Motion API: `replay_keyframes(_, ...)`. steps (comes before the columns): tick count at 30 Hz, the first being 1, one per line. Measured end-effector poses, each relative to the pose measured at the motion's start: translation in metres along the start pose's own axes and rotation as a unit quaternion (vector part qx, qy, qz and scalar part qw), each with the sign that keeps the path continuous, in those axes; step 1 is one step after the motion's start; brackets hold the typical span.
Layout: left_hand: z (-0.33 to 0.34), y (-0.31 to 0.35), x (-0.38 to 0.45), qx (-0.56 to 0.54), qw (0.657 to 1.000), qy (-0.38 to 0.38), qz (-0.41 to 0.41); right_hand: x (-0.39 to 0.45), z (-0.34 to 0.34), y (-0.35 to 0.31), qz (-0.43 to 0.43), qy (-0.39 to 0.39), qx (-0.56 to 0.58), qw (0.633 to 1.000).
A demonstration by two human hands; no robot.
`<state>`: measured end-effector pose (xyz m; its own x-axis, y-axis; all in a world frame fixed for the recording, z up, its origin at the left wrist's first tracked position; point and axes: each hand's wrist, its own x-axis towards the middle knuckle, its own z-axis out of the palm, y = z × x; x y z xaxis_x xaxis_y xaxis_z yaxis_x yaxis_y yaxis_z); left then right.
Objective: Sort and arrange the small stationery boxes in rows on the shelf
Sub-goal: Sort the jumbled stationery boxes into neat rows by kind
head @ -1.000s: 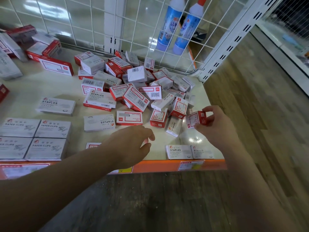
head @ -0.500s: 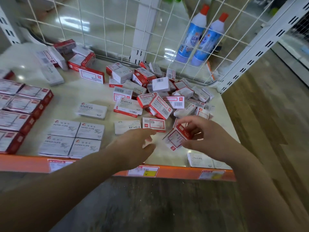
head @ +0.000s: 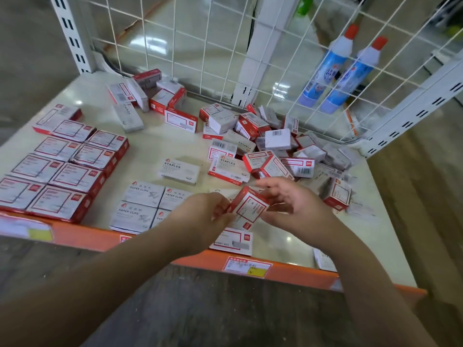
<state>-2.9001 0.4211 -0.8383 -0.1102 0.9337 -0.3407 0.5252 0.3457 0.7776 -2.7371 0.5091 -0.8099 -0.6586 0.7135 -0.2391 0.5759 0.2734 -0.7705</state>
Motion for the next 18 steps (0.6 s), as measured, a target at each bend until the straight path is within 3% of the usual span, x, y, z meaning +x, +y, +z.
replay_keyframes(6,-0.002,-0.003,0.000,-0.054,0.997,0.039,-0.030,0.004,0.017,0.008,0.038,-0.034,-0.058,0.997)
replay_keyframes(14,0.000,-0.004,-0.003,-0.054,0.997,0.040,-0.022,0.004,0.028,0.005,0.064,-0.004,0.055,0.996)
replay_keyframes(18,-0.001,-0.004,-0.004,-0.100,0.992,0.080,0.006,0.004,0.025,0.003,0.062,0.019,0.071,0.995)
